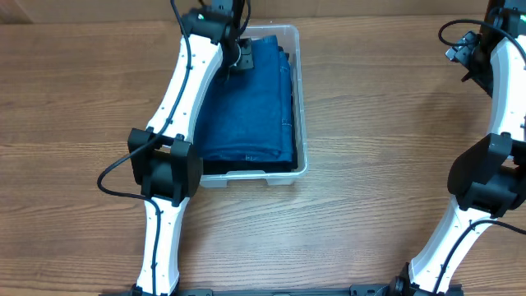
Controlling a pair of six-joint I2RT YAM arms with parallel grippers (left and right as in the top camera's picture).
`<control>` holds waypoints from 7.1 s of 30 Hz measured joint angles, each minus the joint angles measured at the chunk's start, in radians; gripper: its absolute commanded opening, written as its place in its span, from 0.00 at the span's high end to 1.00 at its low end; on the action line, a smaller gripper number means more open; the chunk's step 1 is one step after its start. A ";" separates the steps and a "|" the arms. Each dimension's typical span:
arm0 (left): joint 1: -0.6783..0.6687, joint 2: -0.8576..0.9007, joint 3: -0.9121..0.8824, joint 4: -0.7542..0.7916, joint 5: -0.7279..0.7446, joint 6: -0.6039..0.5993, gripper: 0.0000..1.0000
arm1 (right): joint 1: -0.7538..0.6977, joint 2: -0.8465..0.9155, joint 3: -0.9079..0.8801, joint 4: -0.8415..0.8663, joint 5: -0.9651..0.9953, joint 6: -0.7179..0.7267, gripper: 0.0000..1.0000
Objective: Pack container
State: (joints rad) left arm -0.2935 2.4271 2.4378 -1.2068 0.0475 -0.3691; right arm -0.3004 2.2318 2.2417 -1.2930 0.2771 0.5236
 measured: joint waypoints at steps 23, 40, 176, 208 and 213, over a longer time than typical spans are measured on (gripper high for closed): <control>-0.032 0.013 0.066 0.152 0.066 0.014 0.96 | 0.000 0.000 0.000 0.000 0.000 0.000 0.00; 0.018 -0.062 0.114 -0.049 0.022 0.085 0.96 | 0.000 0.000 0.000 0.000 0.000 0.000 0.00; 0.335 -2.411 -2.430 1.143 0.072 0.511 0.00 | 0.000 0.000 0.000 0.000 0.000 0.000 0.00; 0.335 -2.412 -2.430 1.143 0.072 0.530 0.00 | 0.003 -0.006 0.000 0.000 0.001 0.000 0.00; 0.335 -2.412 -2.430 1.143 0.072 0.530 0.00 | 0.064 -0.150 -0.011 0.000 0.000 0.000 0.00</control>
State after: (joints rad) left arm 0.0414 0.0151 0.0082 -0.0643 0.1196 0.1608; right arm -0.2363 2.0815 2.2311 -1.2934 0.2775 0.5240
